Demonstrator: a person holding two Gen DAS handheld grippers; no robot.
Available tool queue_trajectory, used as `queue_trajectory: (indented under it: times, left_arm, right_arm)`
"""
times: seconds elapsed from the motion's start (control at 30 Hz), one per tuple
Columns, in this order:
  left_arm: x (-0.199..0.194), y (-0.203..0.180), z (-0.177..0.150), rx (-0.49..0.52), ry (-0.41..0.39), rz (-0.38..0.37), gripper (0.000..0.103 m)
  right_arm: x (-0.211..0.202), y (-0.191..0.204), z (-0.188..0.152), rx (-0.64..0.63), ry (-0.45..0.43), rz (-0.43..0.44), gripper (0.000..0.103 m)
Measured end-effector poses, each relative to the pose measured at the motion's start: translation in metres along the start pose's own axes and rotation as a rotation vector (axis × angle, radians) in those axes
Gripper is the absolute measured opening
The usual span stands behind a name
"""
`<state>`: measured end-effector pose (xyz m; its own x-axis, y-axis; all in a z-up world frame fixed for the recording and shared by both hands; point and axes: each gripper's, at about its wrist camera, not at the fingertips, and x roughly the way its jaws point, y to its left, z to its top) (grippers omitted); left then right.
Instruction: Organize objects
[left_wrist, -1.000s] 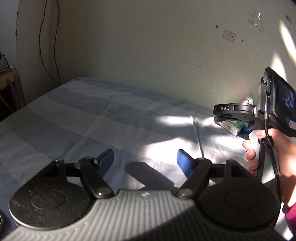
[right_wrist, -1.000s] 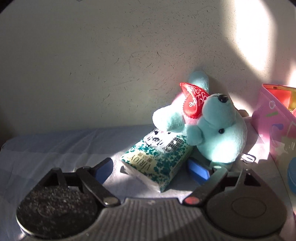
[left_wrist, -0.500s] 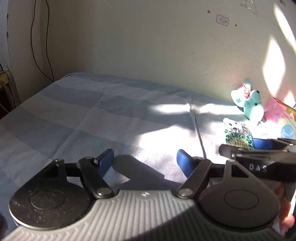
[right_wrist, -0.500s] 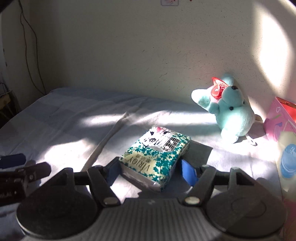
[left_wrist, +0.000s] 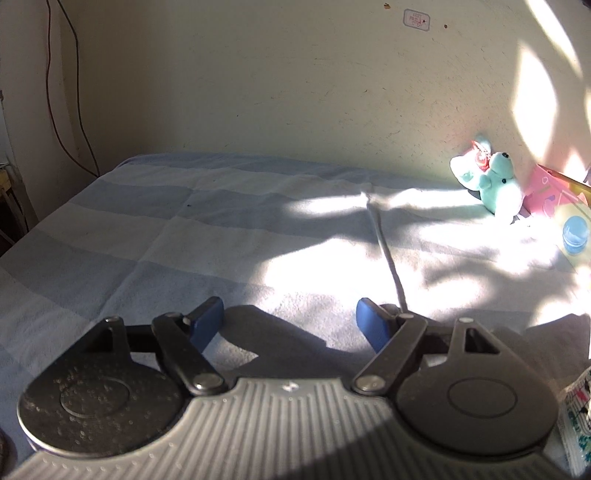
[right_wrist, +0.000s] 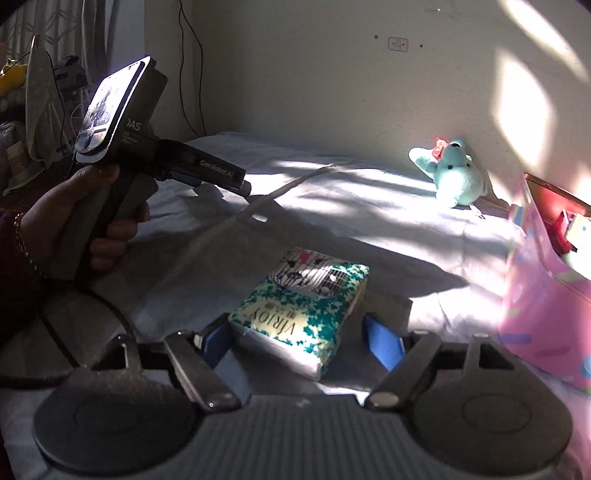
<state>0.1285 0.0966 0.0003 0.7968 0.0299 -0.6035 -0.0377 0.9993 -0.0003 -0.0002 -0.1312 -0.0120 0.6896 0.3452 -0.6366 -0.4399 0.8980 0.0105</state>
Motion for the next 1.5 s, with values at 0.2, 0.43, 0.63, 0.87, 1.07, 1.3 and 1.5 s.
queue_trajectory:
  times: [0.2, 0.43, 0.63, 0.87, 1.07, 1.3, 1.5]
  left_arm:
    - [-0.001, -0.004, -0.001, 0.019, 0.0, 0.016, 0.081]
    - [-0.006, -0.02, -0.004, 0.103, -0.025, 0.092, 0.081]
    - [-0.027, -0.029, -0.008, 0.064, 0.004, -0.033, 0.081]
    - [-0.057, -0.074, -0.011, 0.14, 0.014, -0.376, 0.08]
    - [-0.062, -0.107, -0.022, 0.245, 0.026, -0.497, 0.073]
    - [-0.053, -0.12, -0.033, 0.232, 0.087, -0.588, 0.063]
    - [-0.067, -0.122, -0.037, 0.21, 0.117, -0.654, 0.059]
  right_arm:
    - [-0.023, -0.018, -0.015, 0.092, -0.03, -0.053, 0.078]
    - [-0.035, -0.034, -0.027, 0.204, -0.027, -0.218, 0.078]
    - [-0.053, -0.042, -0.036, 0.281, -0.075, -0.122, 0.078]
    - [-0.044, -0.027, -0.028, 0.26, -0.051, -0.027, 0.067]
    - [-0.029, -0.017, -0.018, 0.26, -0.029, 0.024, 0.065]
    - [-0.013, -0.014, -0.009, 0.234, -0.018, -0.007, 0.06]
    - [-0.032, -0.031, -0.016, 0.239, -0.045, -0.066, 0.057]
